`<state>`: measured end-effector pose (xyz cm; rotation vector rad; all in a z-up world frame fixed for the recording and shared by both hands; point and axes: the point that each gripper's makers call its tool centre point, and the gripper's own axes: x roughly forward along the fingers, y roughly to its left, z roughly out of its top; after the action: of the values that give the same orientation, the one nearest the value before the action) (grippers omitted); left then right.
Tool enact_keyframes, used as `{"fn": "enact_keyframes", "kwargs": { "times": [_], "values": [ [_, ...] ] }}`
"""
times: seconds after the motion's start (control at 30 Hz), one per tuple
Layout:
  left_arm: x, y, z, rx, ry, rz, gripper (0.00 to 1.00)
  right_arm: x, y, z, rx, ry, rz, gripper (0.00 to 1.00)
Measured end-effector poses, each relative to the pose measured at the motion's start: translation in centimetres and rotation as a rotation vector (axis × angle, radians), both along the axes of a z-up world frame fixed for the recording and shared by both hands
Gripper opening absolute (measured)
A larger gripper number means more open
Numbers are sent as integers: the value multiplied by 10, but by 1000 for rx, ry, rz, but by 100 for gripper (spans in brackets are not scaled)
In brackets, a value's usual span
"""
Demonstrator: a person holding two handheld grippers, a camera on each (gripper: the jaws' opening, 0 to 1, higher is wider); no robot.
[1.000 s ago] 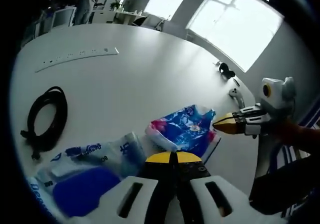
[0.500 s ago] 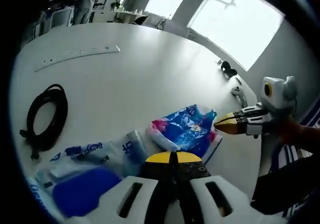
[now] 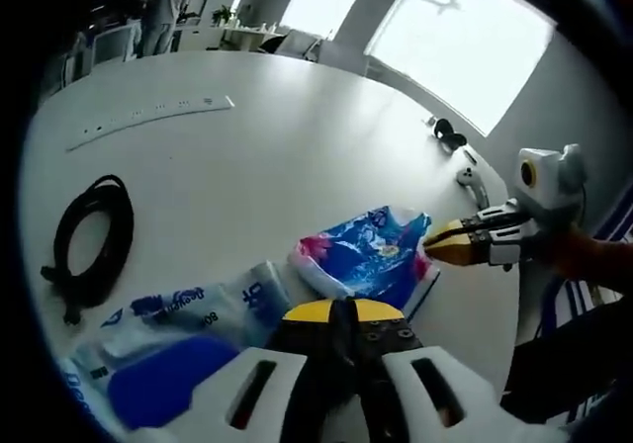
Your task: Arrange the tabletop items into an orderly group along one side of the table until the central work area is clear of visible clutter.
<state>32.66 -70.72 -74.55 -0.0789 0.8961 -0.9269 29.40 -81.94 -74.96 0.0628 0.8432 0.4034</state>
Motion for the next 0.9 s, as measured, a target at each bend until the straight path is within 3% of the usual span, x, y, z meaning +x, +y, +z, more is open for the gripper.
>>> {"fn": "enact_keyframes", "kwargs": {
  "times": [0.63, 0.9],
  "values": [
    [7, 7, 17, -8, -56, 14, 20, 8, 1, 18, 3, -61, -7, 20],
    [10, 14, 25, 7, -118, 20, 37, 11, 5, 36, 8, -101, 3, 31]
  ]
}}
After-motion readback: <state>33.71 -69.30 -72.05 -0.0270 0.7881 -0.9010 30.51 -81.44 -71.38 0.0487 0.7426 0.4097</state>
